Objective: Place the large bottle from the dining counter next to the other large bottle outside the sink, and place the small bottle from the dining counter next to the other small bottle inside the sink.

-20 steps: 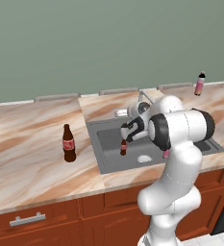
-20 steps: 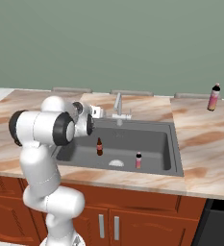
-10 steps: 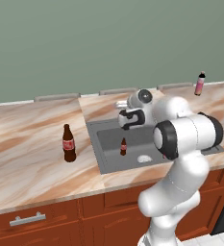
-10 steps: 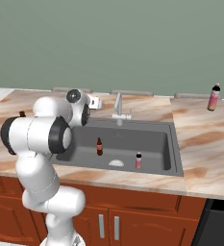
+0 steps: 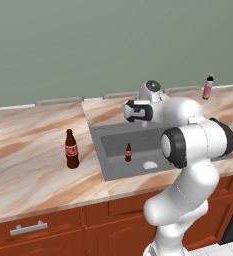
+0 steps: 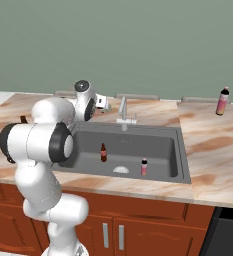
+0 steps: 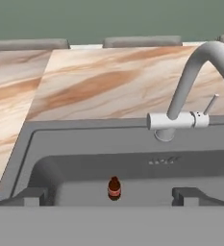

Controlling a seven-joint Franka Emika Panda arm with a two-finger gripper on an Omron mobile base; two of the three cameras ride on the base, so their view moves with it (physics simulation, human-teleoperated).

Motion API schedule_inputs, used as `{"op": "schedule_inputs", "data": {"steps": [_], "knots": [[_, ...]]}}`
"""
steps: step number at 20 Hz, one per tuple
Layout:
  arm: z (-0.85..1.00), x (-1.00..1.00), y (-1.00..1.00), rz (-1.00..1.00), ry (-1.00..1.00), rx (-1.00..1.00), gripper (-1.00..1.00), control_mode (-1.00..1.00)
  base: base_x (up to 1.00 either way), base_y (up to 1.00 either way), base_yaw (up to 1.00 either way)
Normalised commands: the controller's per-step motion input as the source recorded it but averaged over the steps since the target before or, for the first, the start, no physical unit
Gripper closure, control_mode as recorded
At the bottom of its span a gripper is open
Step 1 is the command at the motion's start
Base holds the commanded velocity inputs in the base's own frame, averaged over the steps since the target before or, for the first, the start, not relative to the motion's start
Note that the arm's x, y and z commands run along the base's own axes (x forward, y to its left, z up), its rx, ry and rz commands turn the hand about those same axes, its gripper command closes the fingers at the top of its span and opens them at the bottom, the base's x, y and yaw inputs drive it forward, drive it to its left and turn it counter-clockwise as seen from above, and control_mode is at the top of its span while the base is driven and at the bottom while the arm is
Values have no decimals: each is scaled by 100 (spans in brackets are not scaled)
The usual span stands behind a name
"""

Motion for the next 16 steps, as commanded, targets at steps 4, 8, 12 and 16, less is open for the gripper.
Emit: {"op": "schedule_inputs", "data": {"steps": [4, 8, 12, 16], "knots": [[0, -32, 3, 8, 19, -12, -100, -100, 0, 0, 0], [0, -56, 12, 14, 9, -9, -100, -100, 0, 0, 0], [0, -73, 6, 24, -2, -5, -100, -100, 0, 0, 0], [0, -80, 0, 23, -4, -2, -100, -100, 0, 0, 0]]}}
